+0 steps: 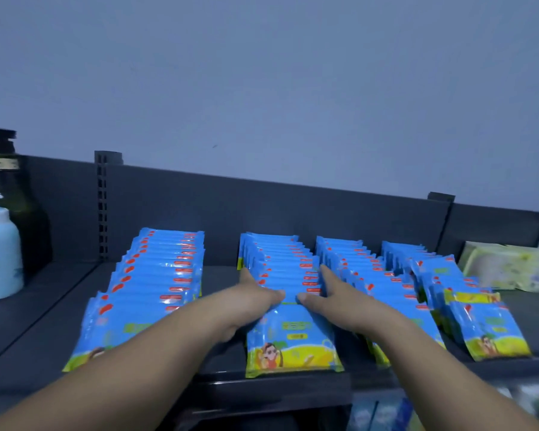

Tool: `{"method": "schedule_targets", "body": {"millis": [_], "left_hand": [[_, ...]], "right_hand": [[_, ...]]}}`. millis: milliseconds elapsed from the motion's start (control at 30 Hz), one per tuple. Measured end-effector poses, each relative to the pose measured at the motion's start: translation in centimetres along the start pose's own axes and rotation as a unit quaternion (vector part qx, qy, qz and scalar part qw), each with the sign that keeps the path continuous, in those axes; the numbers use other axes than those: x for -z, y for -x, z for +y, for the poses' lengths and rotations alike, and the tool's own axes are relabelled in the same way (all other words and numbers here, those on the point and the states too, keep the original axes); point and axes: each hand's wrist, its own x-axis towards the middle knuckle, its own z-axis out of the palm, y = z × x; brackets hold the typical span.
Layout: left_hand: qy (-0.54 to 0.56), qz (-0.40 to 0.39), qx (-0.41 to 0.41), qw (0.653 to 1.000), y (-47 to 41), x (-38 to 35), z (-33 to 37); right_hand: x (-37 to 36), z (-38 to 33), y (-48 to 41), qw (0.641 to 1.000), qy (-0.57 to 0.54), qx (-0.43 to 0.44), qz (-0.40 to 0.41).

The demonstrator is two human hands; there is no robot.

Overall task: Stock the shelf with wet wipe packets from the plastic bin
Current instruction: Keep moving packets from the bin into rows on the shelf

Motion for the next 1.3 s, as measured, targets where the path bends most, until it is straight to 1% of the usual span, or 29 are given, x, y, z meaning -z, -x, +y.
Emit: {"method": "schedule_targets", "body": {"millis": [133, 200, 300, 367, 467, 500, 567, 667, 833, 900, 1000, 1100, 1200, 1300], "left_hand": [[0.012, 0.031, 0.024, 0.999, -0.3, -1.5, 0.0], [0.026, 0.044, 0.031, 0.998, -0.7, -1.6, 0.1], [0.022, 0.086, 0.003, 0.996, -0.5, -1.7, 1.0], [0.030, 0.106, -0.002, 0.994, -0.5, -1.7, 1.7], [0.064, 0.134, 0.009, 0.989, -1.7, -1.4, 2.0], [0.067, 0.140, 0.016, 0.988, -2.2, -1.1, 2.1], [0.067, 0.138, 0.029, 0.988, -3.3, -0.2, 2.4], [0.070, 0.130, 0.052, 0.988, -5.6, 1.5, 2.9], [0.054, 0.120, 0.059, 0.989, -9.9, 2.7, 4.0], [0.041, 0.115, 0.072, 0.990, -11.4, 2.6, 4.5], [0.046, 0.108, 0.078, 0.990, -13.2, 2.5, 4.6], [0.059, 0.093, 0.082, 0.991, -14.1, 2.2, 4.6], [0.073, 0.101, 0.100, 0.987, -14.6, 2.5, 4.3], [0.061, 0.111, 0.096, 0.987, -14.9, 2.9, 4.0]], "right_hand": [[-0.1, 1.5, -0.9, 0.998, -0.035, 0.026, -0.040], [0.6, 1.6, -1.2, 0.997, -0.045, 0.023, -0.052], [2.1, 1.4, -2.4, 0.997, -0.052, 0.055, -0.016], [2.8, 1.5, -3.8, 0.996, -0.070, 0.048, -0.005], [2.2, 1.5, -6.2, 0.994, -0.103, 0.019, -0.028], [1.9, 1.6, -6.9, 0.994, -0.099, 0.019, -0.036], [1.4, 1.7, -7.9, 0.994, -0.093, 0.029, -0.048], [2.3, 1.4, -9.1, 0.994, -0.099, 0.035, -0.038], [4.1, 0.5, -12.9, 0.999, -0.020, -0.001, -0.037], [3.8, 0.4, -15.0, 0.999, -0.010, -0.003, -0.040], [3.0, 1.2, -17.7, 0.996, -0.039, -0.038, -0.065], [2.4, 1.0, -18.4, 0.992, -0.071, -0.060, -0.081], [1.8, 0.6, -18.3, 0.986, -0.116, -0.065, -0.105], [2.0, 0.7, -18.3, 0.984, -0.130, -0.059, -0.109]]}}
